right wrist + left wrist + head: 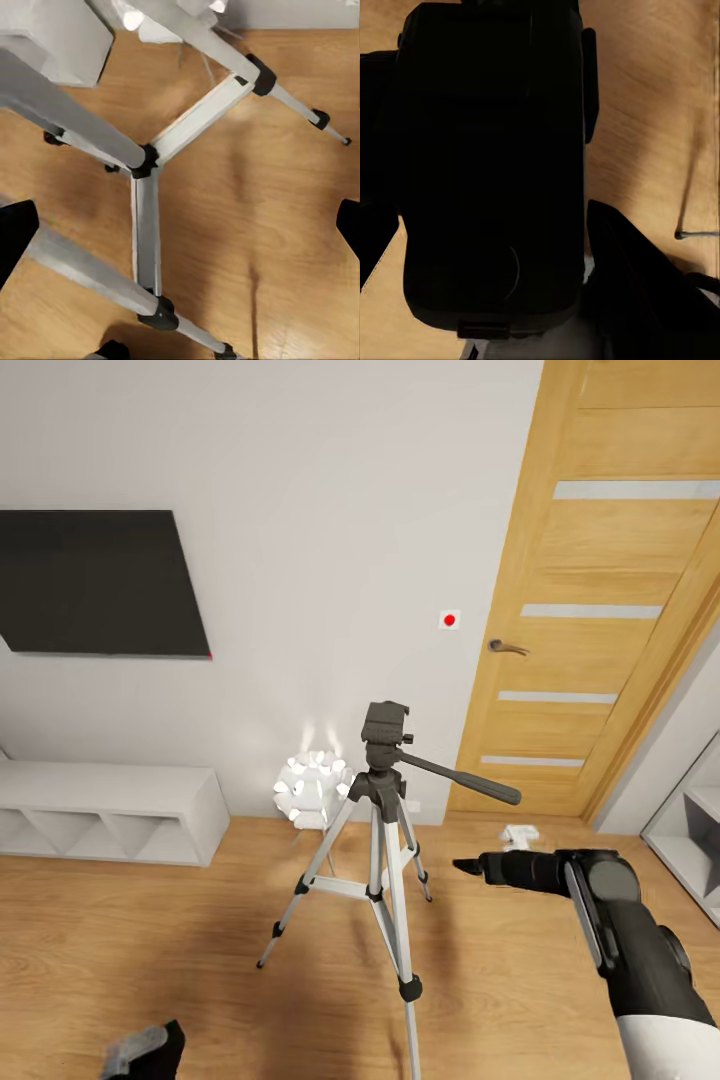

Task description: Attach the digital camera to the camera tripod in the bedroom.

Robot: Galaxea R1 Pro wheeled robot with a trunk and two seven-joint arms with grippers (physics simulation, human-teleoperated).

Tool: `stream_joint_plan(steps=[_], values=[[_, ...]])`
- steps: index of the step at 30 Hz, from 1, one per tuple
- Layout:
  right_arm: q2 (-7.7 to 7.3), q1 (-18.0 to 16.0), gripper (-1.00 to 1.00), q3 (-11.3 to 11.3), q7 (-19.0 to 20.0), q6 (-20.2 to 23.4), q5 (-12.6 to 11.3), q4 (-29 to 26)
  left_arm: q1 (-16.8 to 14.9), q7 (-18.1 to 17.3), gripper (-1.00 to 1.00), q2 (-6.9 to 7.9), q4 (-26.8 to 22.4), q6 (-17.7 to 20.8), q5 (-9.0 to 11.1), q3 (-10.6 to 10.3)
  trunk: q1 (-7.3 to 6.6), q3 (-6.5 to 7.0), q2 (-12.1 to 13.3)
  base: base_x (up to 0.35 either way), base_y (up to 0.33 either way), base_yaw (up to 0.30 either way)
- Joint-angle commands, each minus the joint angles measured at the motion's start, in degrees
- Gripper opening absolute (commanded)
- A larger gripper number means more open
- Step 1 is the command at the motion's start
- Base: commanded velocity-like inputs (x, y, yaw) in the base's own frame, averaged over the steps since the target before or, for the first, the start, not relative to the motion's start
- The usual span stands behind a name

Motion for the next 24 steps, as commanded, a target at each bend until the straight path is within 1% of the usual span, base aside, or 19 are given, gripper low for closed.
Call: stream_joint_plan(steps=[1, 3, 4, 5, 6, 8, 10, 12, 14, 18, 22, 24], values=[[1.32, -0.9, 1.00, 2.4, 3.0, -0.6, 0.9, -0.5, 0.0, 0.0, -1.00, 1.98, -5.7, 3.7, 0.1, -0.2, 0.04, -0.13, -0.1, 0.000, 0.000, 0.000], [1.96, -1.1, 1.00, 4.4, 3.6, -1.8, 0.9, -0.4, 0.0, 0.0, -1.00, 2.61, -8.0, 5.0, 0.2, -0.1, 0.04, -0.13, -0.1, 0.000, 0.000, 0.000], [2.39, -1.3, 1.00, 6.5, 4.0, -3.2, 1.0, -0.2, -0.1, 0.0, -1.00, 2.99, -9.8, 6.0, 0.2, -0.1, 0.04, -0.13, -0.1, 0.000, 0.000, 0.000], [2.53, -1.5, 1.00, 7.5, 4.0, -4.0, 1.0, 0.0, -0.1, 0.0, -1.00, 3.10, -10.6, 6.4, 0.2, -0.1, 0.04, -0.13, -0.1, 0.000, 0.000, 0.000], [2.76, -1.6, 1.00, 9.1, 4.2, -5.4, 1.0, 0.4, -0.1, 0.0, -1.00, 3.18, -11.6, 7.0, 0.2, 0.2, 0.04, -0.13, -0.1, 0.000, 0.000, 0.000], [2.90, -1.8, 1.00, 10.2, 4.2, -6.7, 1.1, 0.6, -0.2, 0.1, -1.00, 3.13, -12.3, 7.3, 0.3, 0.7, 0.04, -0.13, -0.1, 0.000, 0.000, 0.000], [3.07, -1.9, 1.00, 11.4, 4.5, -8.0, 1.0, 1.2, -0.2, 0.1, -1.00, 2.73, -12.8, 7.7, 0.3, 2.3, 0.04, -0.13, -0.1, 0.000, 0.000, 0.000], [3.10, -2.0, 1.00, 11.7, 4.6, -8.3, 1.0, 1.6, -0.2, 0.1, -1.00, 2.34, -12.8, 7.8, 0.4, 2.9, 0.04, -0.13, -0.1, 0.000, 0.000, 0.000], [3.04, -2.0, 1.00, 12.0, 4.8, -8.7, 1.0, 2.9, -0.2, 0.2, -1.00, 1.26, -12.6, 7.9, 0.4, 3.9, 0.04, -0.13, -0.1, 0.000, 0.000, 0.000], [2.83, -2.0, 1.00, 12.1, 4.9, -8.9, 0.9, 3.6, -0.3, 0.5, -1.00, 0.76, -11.6, 7.9, 0.4, 4.2, 0.04, -0.13, -0.1, 0.000, 0.000, 0.000], [3.06, -2.0, 1.00, 12.3, 4.6, -9.4, 1.0, 7.9, -0.3, 0.6, -1.00, 0.42, -10.8, 7.8, 0.4, 4.3, 0.04, -0.13, -0.1, 0.000, 0.000, 0.000], [3.17, -2.0, 1.00, 12.3, 4.5, -11.1, 1.2, 11.3, -0.3, 0.6, -1.00, 0.30, -10.5, 7.8, 0.4, 4.3, 0.04, -0.13, -0.1, 0.000, 0.000, 0.000]])
